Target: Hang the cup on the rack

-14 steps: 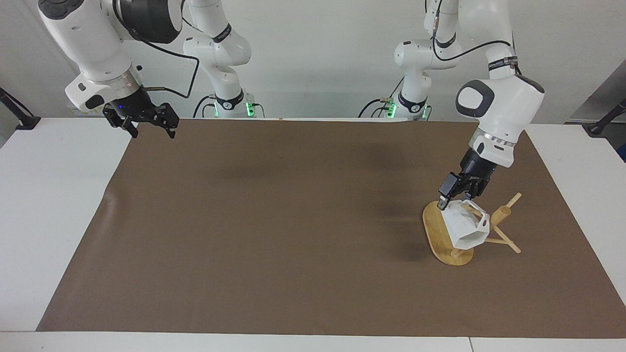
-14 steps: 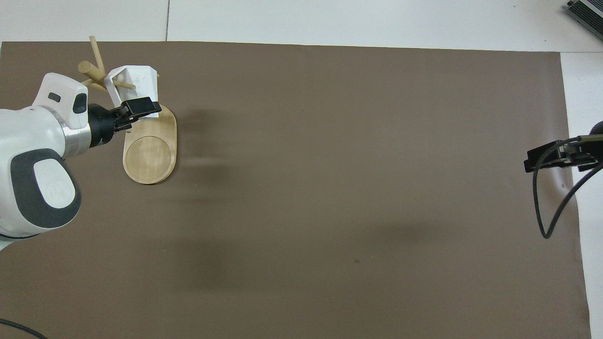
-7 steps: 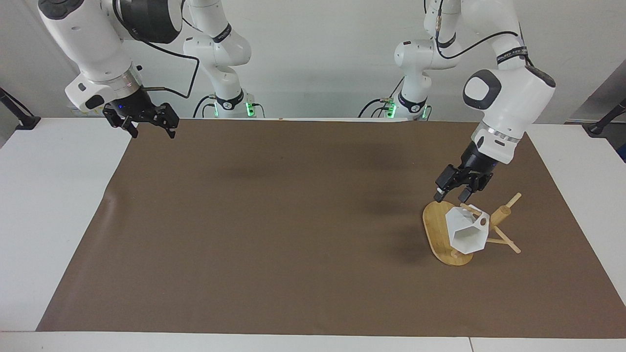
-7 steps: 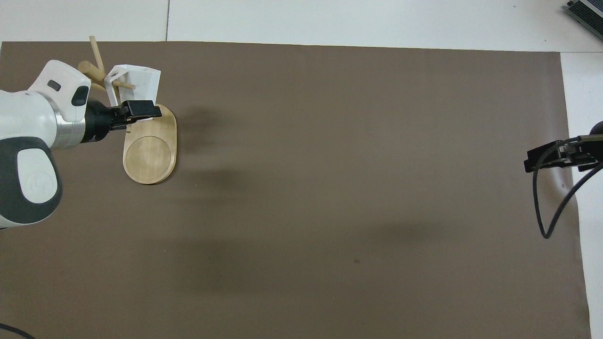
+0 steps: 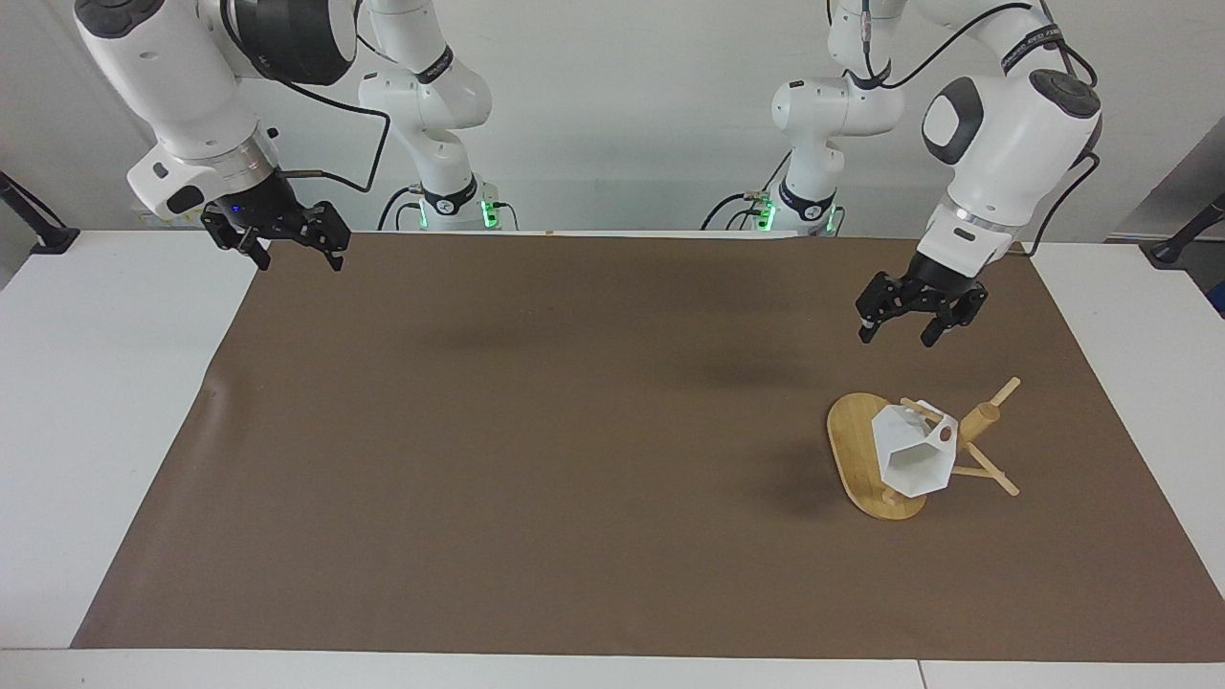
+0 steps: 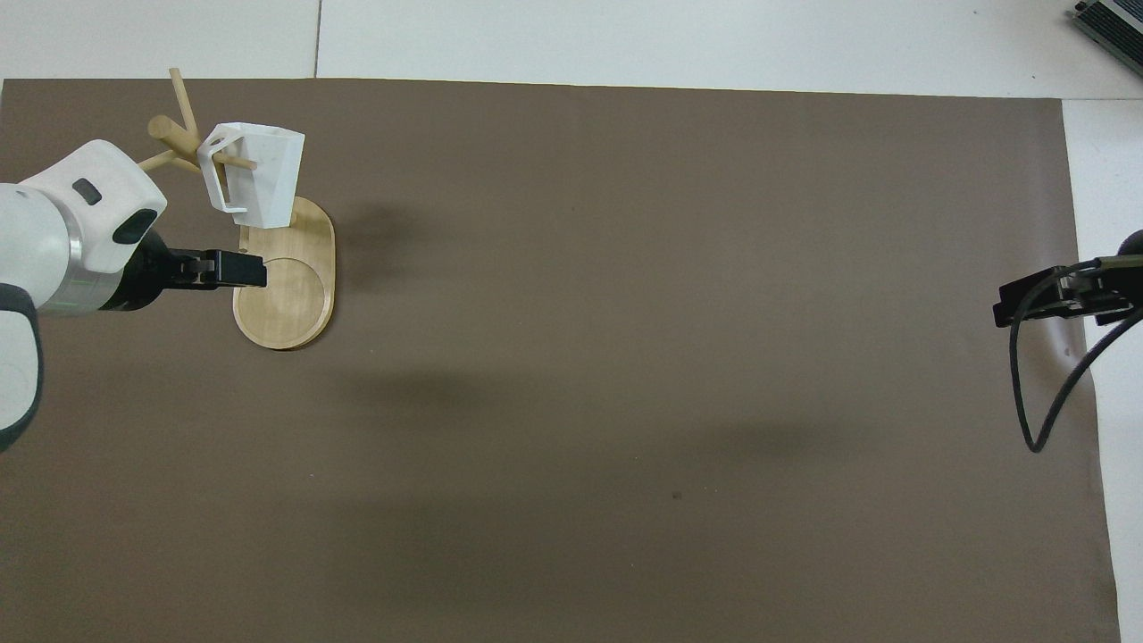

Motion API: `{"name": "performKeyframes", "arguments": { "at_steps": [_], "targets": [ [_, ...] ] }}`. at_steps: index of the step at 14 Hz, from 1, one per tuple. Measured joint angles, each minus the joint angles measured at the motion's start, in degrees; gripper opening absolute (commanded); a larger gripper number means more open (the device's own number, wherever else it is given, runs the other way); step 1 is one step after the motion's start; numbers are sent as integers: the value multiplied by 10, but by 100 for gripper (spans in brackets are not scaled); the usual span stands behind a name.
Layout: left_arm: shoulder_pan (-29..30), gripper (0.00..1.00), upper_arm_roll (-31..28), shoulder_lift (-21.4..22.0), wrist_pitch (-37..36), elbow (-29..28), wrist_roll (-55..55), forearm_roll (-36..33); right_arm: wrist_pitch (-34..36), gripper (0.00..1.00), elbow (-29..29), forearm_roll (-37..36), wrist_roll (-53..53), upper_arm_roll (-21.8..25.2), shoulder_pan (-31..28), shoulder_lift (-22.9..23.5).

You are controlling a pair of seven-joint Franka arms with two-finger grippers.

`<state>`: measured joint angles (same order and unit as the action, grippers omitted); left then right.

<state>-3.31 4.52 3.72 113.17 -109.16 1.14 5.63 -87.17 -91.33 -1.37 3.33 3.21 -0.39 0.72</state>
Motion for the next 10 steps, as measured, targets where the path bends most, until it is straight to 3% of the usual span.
{"name": "performKeyframes", "arguments": {
  "at_steps": [5,10],
  "targets": [
    [0,100,3,3,-119,74,-33,-52,0,100,0,0,0,2,0,0],
    [0,100,3,-15,-187,149,-57,-78,-43,100,0,0,0,3,0,0]
  ]
}}
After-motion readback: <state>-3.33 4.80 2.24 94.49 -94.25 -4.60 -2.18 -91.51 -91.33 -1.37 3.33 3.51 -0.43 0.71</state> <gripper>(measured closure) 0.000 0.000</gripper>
